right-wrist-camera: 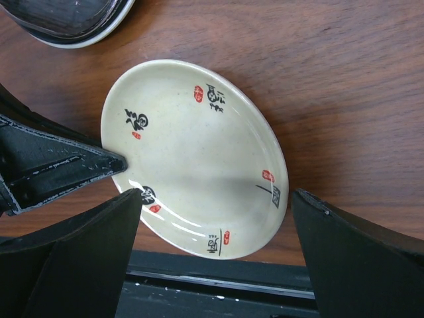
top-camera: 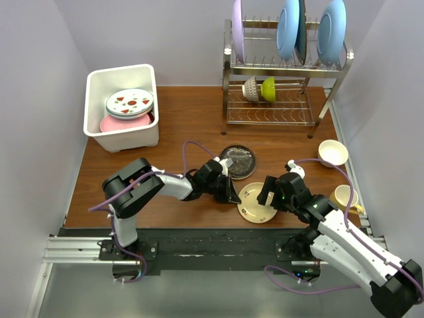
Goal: Place the plates into the plastic bin on the countertop
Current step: Pick up the plate at the center of the board.
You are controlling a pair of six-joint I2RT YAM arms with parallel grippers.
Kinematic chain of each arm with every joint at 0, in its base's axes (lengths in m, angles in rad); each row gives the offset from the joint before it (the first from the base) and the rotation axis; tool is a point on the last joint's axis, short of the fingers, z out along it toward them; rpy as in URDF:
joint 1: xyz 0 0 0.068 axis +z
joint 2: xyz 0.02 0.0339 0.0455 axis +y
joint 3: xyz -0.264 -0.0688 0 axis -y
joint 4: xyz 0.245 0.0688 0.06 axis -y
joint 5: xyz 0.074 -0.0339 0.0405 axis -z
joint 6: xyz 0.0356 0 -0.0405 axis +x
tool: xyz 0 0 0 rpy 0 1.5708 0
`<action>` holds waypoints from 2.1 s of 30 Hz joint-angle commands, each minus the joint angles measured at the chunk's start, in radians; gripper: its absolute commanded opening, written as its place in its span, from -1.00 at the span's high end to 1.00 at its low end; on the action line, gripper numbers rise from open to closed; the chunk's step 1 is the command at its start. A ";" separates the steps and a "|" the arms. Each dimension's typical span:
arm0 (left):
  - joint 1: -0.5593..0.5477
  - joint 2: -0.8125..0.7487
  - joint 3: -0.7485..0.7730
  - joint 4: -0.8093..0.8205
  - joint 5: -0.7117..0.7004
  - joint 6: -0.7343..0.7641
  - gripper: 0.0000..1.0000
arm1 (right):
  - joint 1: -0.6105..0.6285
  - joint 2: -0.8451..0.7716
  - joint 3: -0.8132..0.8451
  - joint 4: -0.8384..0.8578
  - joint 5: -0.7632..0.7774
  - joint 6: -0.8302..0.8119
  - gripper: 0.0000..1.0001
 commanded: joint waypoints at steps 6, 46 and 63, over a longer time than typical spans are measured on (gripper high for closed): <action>-0.003 -0.039 -0.008 -0.117 -0.038 0.056 1.00 | -0.006 0.038 -0.024 0.063 0.007 0.027 -0.97; -0.003 0.041 -0.162 0.282 0.226 -0.061 -0.11 | -0.006 -0.029 -0.129 0.267 -0.147 0.038 1.00; -0.005 0.048 -0.182 0.304 0.215 -0.076 -0.24 | -0.007 -0.226 -0.014 0.143 -0.125 0.042 1.00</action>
